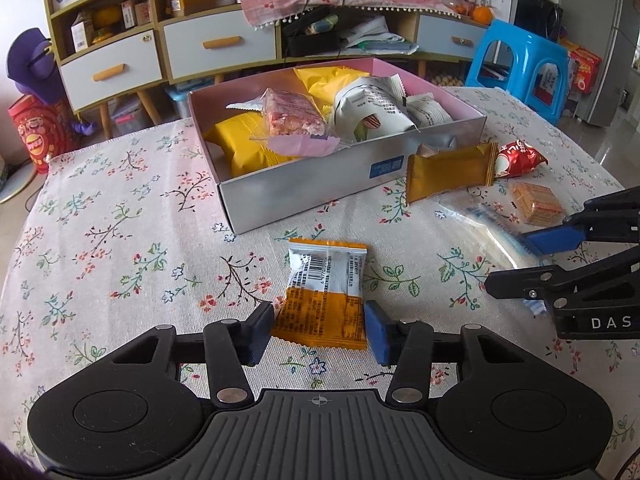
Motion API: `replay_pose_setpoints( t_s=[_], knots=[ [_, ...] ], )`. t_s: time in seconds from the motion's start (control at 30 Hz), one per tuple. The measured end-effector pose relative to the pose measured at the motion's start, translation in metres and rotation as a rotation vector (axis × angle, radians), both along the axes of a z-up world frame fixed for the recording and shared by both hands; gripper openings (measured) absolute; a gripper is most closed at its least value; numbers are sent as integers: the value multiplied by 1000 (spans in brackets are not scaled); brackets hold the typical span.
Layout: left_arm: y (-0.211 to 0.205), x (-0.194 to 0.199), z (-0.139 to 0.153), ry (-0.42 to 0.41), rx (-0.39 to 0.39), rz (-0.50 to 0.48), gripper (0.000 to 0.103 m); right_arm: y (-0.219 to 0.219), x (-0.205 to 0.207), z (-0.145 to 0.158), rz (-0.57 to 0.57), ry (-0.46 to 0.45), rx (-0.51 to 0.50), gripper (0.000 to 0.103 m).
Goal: Organize snacks
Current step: 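Grasp the orange-and-white packet with the left tool while the right tool grasps the white bread bag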
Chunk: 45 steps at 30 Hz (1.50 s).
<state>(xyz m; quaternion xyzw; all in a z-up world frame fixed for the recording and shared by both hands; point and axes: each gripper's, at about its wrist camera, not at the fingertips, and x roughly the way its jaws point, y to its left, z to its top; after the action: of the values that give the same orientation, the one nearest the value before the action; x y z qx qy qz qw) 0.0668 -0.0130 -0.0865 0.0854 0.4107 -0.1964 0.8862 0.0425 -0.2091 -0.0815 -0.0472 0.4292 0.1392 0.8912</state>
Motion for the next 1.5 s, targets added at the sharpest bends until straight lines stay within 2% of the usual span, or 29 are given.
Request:
replay_pose_setpoints(
  t_s=[0.3,0.6,0.63,0.67,0.77,0.93,1.0,1.03,1.07,1.1,1.17,1.2,1.33,1.5],
  knots=[
    [1,-3,9,-8,-30,1,46,3,0,11,22,-3,20,13],
    [4,0,23,-6,-75,24,45,0,3,24,8,0,52,3],
    [4,0,25,-4,-82,26,28,0,3,26,7,1,57,2],
    [5,1,26,9,-85,29,22,-1,3,28,5,1,61,0],
    [9,4,27,35,-109,57,22,-2,4,36,7,-5,83,0],
    [12,7,22,65,-106,71,22,-3,8,38,-11,10,84,0],
    [14,6,21,57,-105,75,27,-8,11,35,-42,33,113,0],
    [14,7,22,58,-111,69,28,-10,12,33,-57,42,124,2],
    [14,7,22,60,-117,68,31,-12,13,32,-75,53,134,11],
    [14,8,22,61,-123,67,35,-14,15,31,-89,63,147,25],
    [12,9,22,61,-133,61,54,-18,17,29,-115,74,172,38],
    [10,9,21,62,-134,56,57,-19,19,28,-124,80,182,42],
    [-3,11,14,73,-83,34,58,-17,26,20,-135,115,192,44],
    [-15,12,3,74,-19,23,58,-3,30,11,-105,147,155,43]
  ],
)
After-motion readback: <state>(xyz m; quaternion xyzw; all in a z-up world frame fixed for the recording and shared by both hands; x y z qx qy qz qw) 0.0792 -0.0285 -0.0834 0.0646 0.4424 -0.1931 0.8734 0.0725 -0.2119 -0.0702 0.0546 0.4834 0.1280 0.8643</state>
